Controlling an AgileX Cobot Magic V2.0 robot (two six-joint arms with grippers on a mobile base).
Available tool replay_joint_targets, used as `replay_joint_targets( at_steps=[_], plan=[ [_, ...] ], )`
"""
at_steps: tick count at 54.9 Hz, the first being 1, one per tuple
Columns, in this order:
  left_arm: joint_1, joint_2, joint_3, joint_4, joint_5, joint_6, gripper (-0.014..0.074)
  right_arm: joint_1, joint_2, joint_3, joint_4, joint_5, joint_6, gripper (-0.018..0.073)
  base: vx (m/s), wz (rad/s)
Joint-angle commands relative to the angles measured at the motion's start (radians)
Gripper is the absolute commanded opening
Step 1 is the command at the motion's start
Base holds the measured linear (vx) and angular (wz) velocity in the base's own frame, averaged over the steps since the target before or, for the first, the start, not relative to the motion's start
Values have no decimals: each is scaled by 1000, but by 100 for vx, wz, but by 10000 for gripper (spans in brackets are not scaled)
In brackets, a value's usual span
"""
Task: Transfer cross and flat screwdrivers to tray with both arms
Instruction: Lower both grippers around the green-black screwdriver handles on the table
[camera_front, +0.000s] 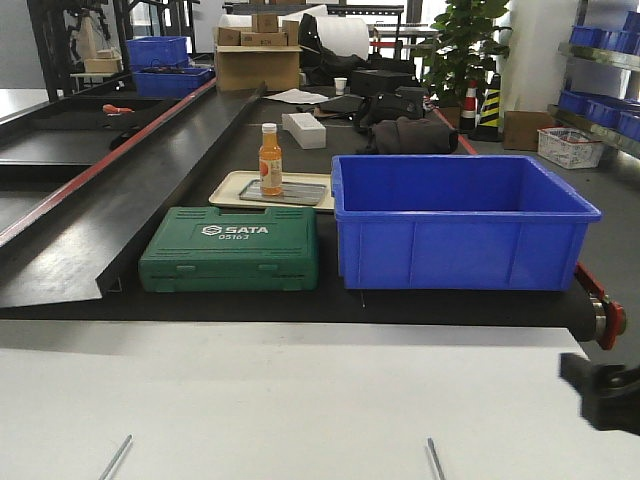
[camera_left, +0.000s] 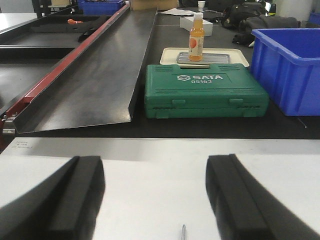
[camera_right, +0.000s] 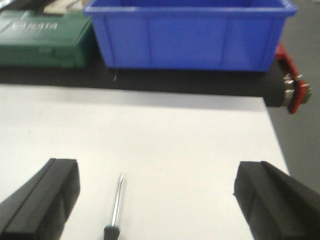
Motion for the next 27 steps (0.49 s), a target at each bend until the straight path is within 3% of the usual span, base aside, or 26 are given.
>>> replay_joint_targets(
  at_steps=[1,6,17,27],
  plan=[
    [-1,-6,-35,-2,-90,-3,559,81,90,-101,-1,18,-36,676,0,0],
    [-1,-6,-35,-2,-86,-3,559,137,226,-177,-6,109,21,647,0,0],
    [-1,-6,-35,-2,-46,-3,559,147,545,-299,0,334,86,601,0,0],
    [-1,-6,-34,-2,-20,-3,559,147,752,-362,43,400,85,582,0,0]
  ],
)
